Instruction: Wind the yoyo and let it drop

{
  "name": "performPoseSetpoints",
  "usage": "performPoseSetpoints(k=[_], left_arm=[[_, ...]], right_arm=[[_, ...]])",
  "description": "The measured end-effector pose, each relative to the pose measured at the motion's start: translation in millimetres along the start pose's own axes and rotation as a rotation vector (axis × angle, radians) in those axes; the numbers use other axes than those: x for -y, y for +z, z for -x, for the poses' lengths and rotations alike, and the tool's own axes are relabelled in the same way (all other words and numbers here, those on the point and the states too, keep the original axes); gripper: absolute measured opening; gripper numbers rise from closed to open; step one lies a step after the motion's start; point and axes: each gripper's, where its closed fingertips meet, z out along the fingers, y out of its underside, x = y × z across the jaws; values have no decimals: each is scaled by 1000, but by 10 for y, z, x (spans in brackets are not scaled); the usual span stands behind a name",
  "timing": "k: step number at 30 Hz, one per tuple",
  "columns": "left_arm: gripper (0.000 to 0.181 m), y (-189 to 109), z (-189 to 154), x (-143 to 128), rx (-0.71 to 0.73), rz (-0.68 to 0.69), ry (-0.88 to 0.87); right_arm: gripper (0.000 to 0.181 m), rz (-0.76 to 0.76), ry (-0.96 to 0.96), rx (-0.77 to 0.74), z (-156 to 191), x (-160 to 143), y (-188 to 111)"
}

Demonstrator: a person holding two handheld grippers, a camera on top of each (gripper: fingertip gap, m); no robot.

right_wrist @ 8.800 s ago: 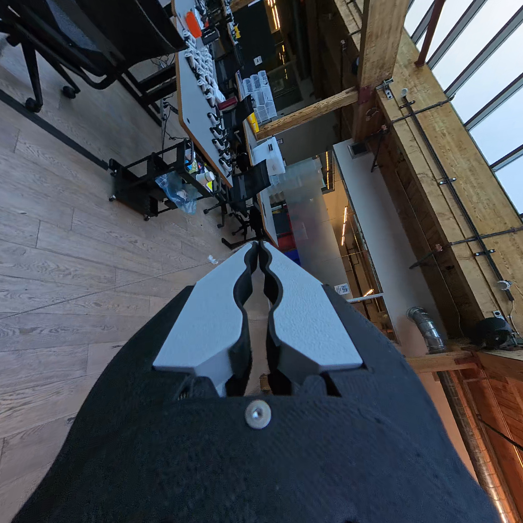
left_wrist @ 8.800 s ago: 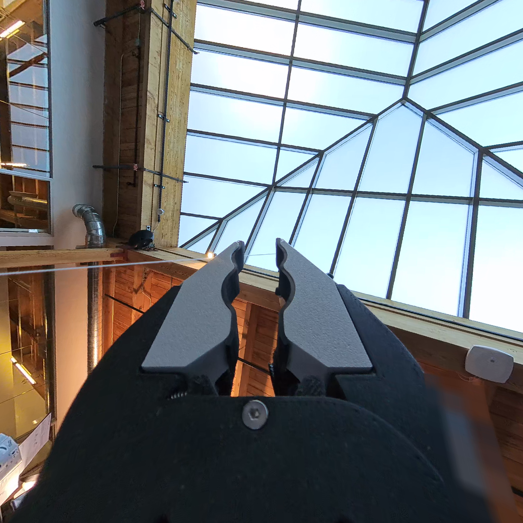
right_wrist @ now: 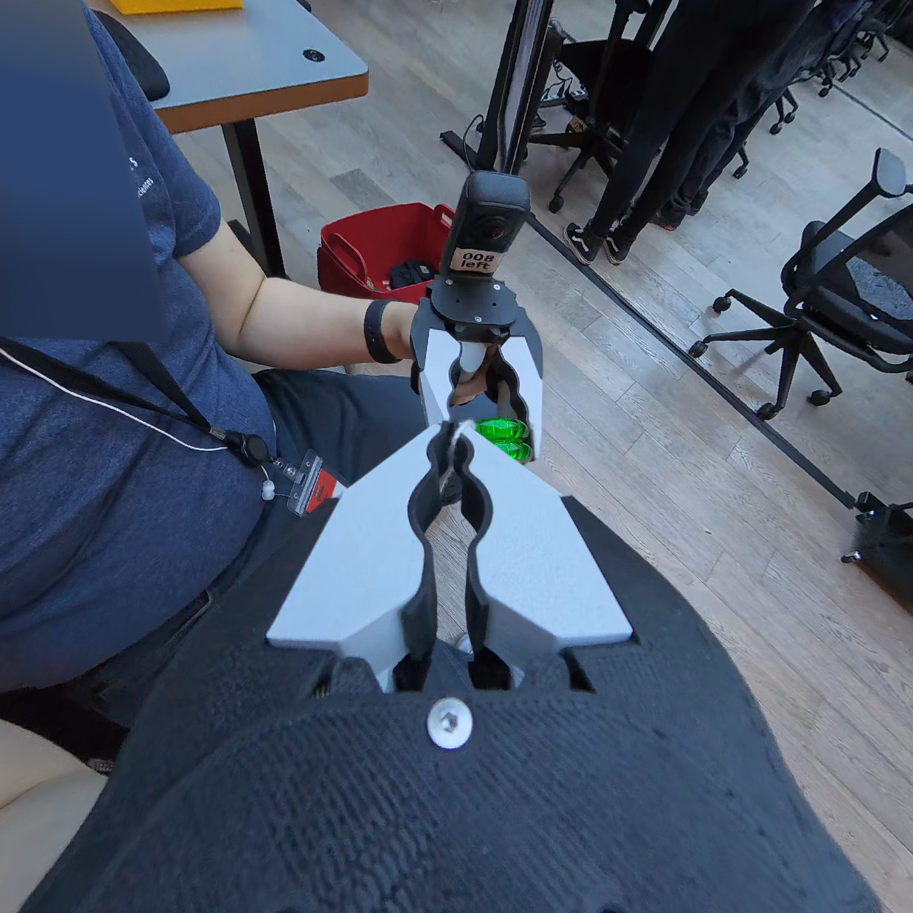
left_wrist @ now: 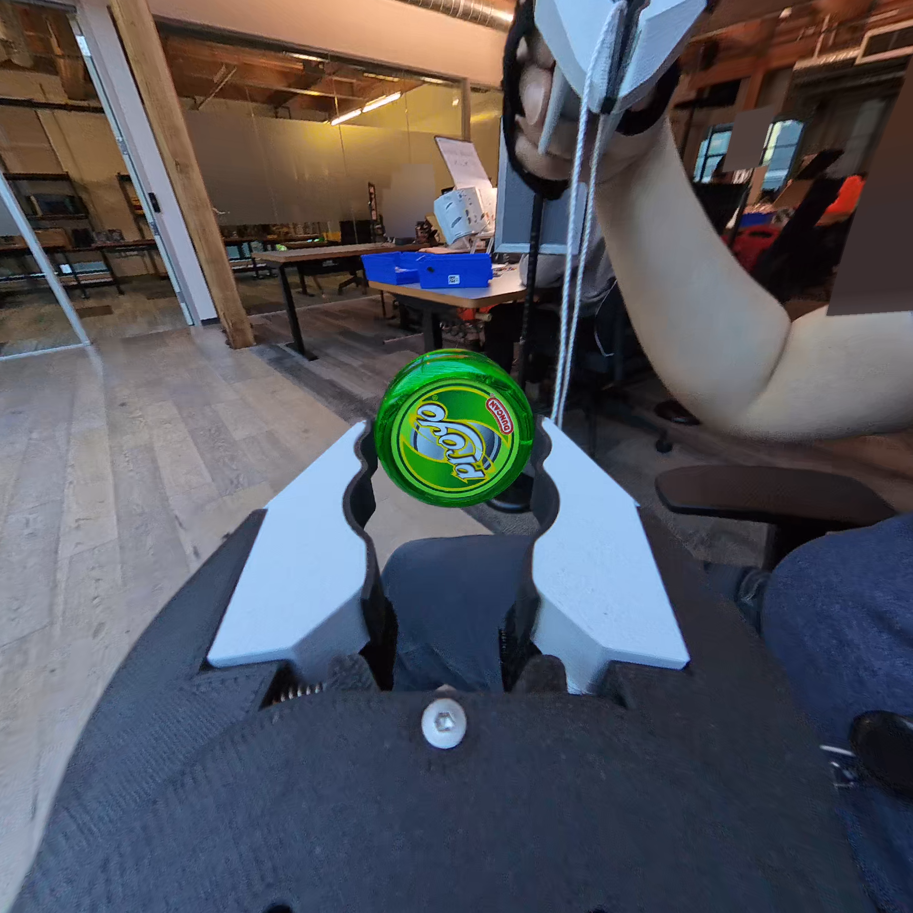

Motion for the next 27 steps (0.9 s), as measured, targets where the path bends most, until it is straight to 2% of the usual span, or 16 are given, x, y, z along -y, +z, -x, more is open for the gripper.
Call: performPoseSetpoints(k=[6, 9, 13, 18, 21, 27], left_arm=[[62, -103, -81, 228, -106, -162, -109], [62, -121, -47, 208, -94, -155, -108], [62, -122, -98, 247, -122, -176, -115], [62, -69, -212, 219, -151, -138, -77], [61, -84, -358, 324, -220, -186, -75], [62, -178, -514, 519, -296, -284, -64]], right_arm=[[0, 8, -9, -45, -150, 111, -144], [0, -27, -11, -60, -192, 226, -210], [0, -5, -35, -77, -262, 314, -231], [0, 48, -54, -116, -432, 399, -190], [0, 100, -23, -140, -590, 313, -139], [0, 145, 88, -127, -712, -127, 61]])
